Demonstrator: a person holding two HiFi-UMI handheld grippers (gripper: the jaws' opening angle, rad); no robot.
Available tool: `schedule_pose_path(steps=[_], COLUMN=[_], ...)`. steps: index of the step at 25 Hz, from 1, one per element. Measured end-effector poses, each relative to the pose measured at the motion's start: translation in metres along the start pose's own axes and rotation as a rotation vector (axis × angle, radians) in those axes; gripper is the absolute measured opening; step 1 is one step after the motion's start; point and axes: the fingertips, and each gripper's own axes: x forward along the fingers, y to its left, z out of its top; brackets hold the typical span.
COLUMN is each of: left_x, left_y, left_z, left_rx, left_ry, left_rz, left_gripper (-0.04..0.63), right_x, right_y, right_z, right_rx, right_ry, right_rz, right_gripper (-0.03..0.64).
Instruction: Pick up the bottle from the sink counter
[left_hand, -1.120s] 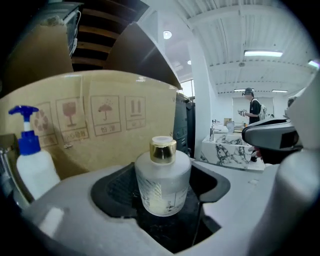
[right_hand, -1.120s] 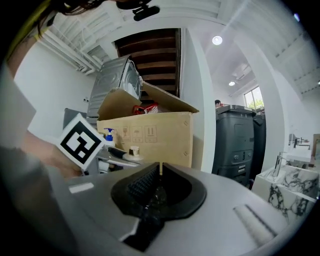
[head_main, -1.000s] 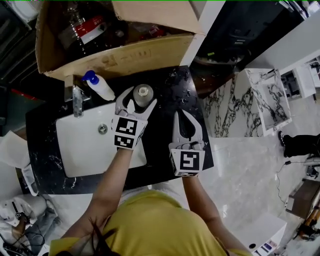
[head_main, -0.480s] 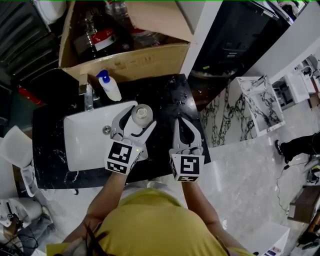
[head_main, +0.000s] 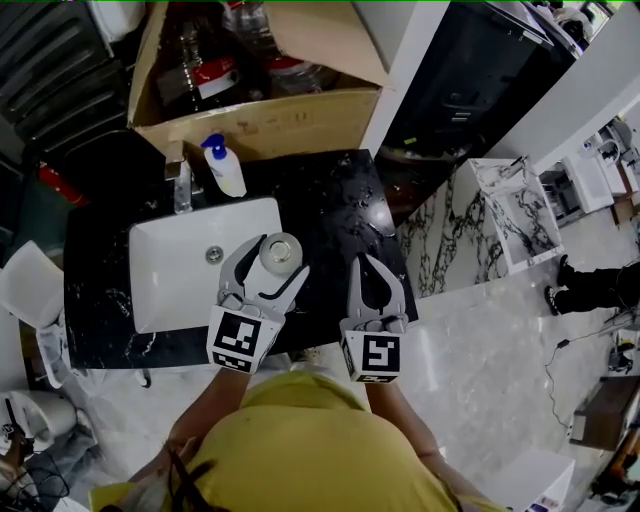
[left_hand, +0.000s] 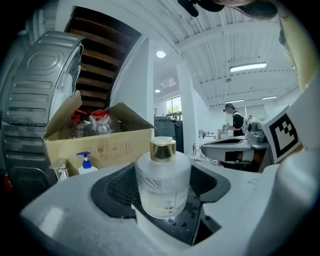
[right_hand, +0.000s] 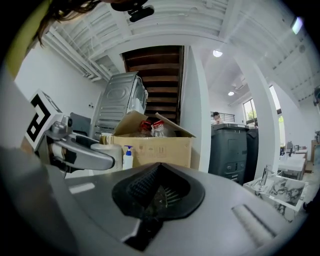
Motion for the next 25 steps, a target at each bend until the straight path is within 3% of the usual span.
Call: schedule_pose_path(steps=[25], left_x=[-0.0071], left_y=[-0.0066], left_z=[0.0027], left_rx=[0.025], left_ry=[-0.017], left_rz=[-0.016], left_gripper=[0.331], right_x=[-0.0061], right_y=[0.0083], right_z=[-0.0052], right_rx=[0.002], right_ry=[0.009], right_rz=[0.000], right_gripper=[0.000])
